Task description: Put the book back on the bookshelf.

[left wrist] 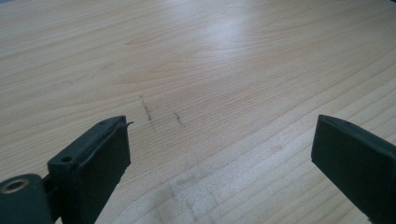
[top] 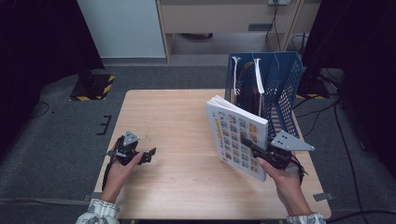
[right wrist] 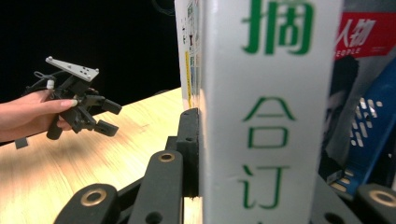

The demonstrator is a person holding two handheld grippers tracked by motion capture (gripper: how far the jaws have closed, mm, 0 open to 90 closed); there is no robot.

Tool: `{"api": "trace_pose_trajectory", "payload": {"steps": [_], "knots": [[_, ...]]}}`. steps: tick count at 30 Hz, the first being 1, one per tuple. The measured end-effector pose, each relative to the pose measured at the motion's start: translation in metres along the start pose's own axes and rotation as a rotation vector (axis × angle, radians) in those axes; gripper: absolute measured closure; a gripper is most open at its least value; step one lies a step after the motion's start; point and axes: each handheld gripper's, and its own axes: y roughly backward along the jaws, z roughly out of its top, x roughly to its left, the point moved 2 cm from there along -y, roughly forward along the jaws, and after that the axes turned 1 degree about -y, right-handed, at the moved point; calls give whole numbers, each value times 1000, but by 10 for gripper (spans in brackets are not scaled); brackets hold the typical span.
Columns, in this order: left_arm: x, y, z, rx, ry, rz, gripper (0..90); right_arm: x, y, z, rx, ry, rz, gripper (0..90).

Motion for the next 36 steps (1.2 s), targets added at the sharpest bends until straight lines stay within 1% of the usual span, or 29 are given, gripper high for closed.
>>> {"api": "trace_pose_trajectory", "payload": {"steps": [5, 15, 26, 32, 36], "knots": [[0, 0, 0, -1, 0, 1, 44, -2, 10, -2, -2, -3, -10, 738], [0, 0, 0, -2, -3, 3, 47, -2, 25, -7, 5, 0, -22, 738], [0, 0, 0, -2, -1, 4, 47, -11, 44, -9, -15, -17, -61, 738], [0, 0, 1, 1, -7, 4, 47, -14, 52, -11, -19, -23, -78, 738], [0, 1, 1, -5, -5, 5, 47, -17, 56, -10, -34, -35, -90, 738]]}}
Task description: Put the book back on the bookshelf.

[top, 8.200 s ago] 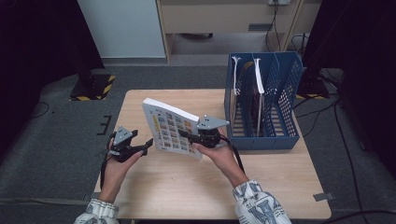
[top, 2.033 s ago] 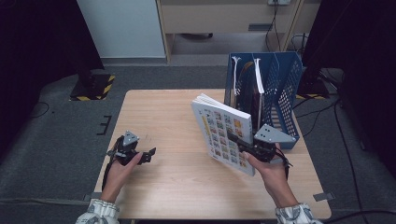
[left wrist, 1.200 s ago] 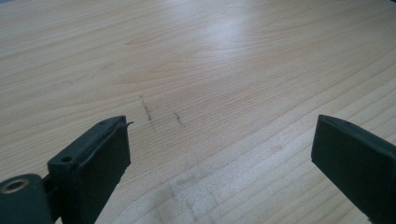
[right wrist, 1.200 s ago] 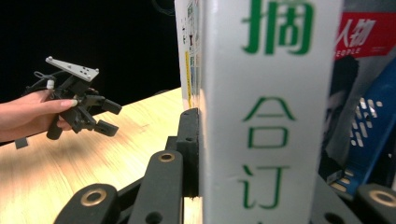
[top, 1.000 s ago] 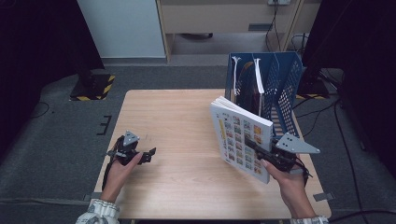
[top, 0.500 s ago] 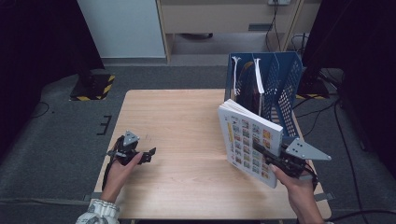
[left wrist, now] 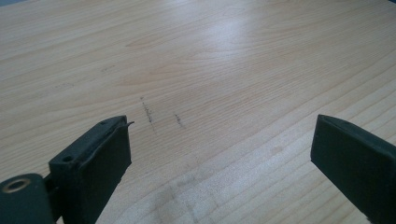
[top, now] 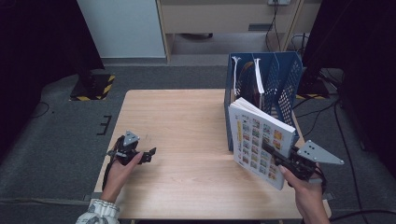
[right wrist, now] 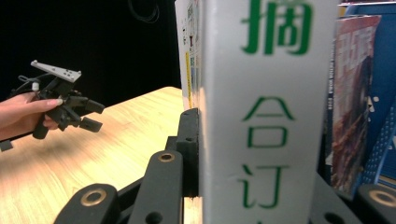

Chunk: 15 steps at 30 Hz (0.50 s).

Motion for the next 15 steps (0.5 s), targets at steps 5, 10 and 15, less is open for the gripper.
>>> {"api": "trace_pose_trajectory", "payload": {"steps": [5, 10, 15], "knots": [[0, 0, 0, -4, 0, 1, 48, -5, 6, 0, -6, -6, -21, 738], [0, 0, 0, -2, -3, 1, 48, -10, 12, 2, -22, -15, -48, 738], [0, 0, 1, -2, -4, 3, 48, -14, 17, 5, -37, -25, -71, 738]]}}
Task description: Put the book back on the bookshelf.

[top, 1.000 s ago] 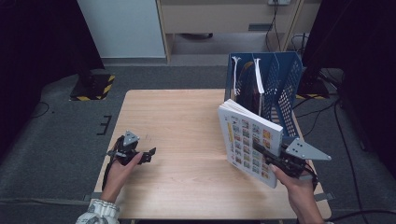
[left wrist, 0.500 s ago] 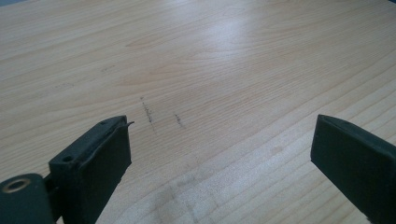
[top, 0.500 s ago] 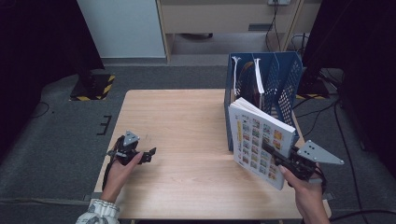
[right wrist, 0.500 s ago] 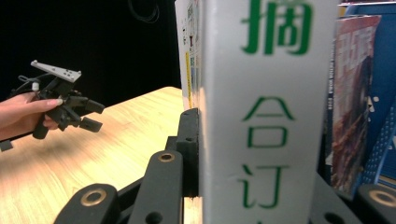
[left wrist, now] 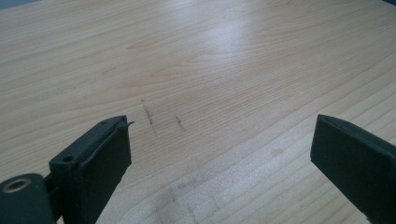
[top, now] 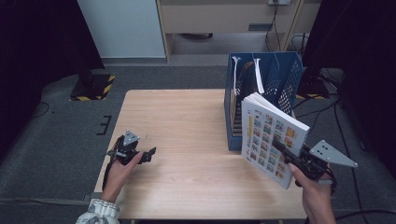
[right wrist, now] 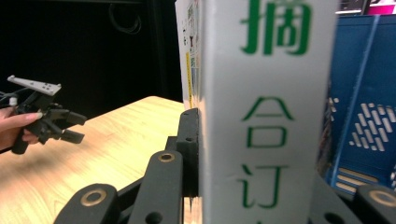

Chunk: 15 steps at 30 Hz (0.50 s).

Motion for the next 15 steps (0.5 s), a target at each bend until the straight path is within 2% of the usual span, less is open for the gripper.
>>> {"api": "trace_pose_trajectory", "payload": {"steps": [15], "knots": [[0, 0, 0, -1, -1, 0, 50, -4, 3, 1, 1, -7, -23, 738]]}}
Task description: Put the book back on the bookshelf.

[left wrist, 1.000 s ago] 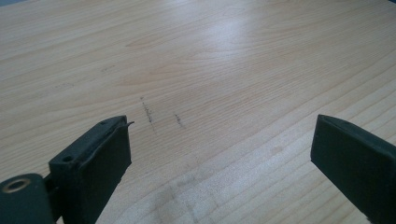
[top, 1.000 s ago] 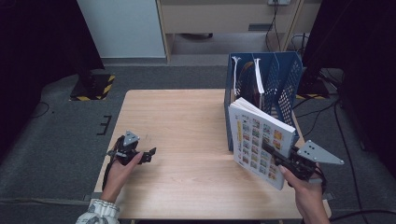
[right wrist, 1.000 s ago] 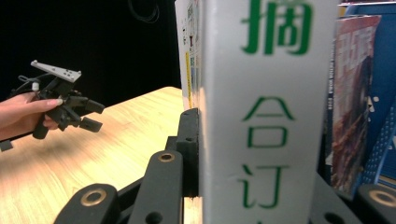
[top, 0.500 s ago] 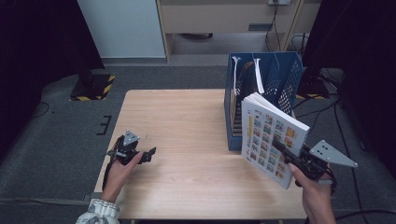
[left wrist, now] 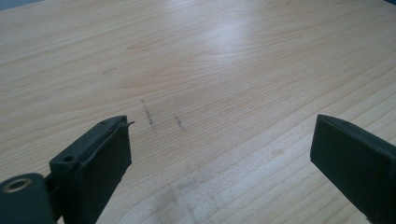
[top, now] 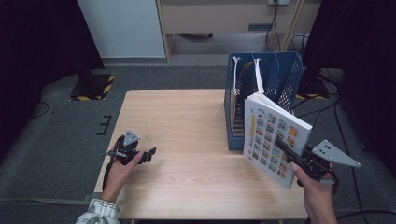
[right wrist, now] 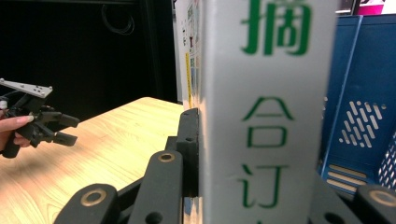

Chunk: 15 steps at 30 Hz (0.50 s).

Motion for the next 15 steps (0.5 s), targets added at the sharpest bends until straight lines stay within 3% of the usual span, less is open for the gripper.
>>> {"api": "trace_pose_trajectory", "payload": {"steps": [7, 15], "knots": [[-1, -1, 0, -3, 3, 0, 50, -4, 6, 6, -2, -24, -17, 737], [-1, -1, 0, -5, 4, 1, 50, -9, 16, 16, -9, -11, -54, 738]]}}
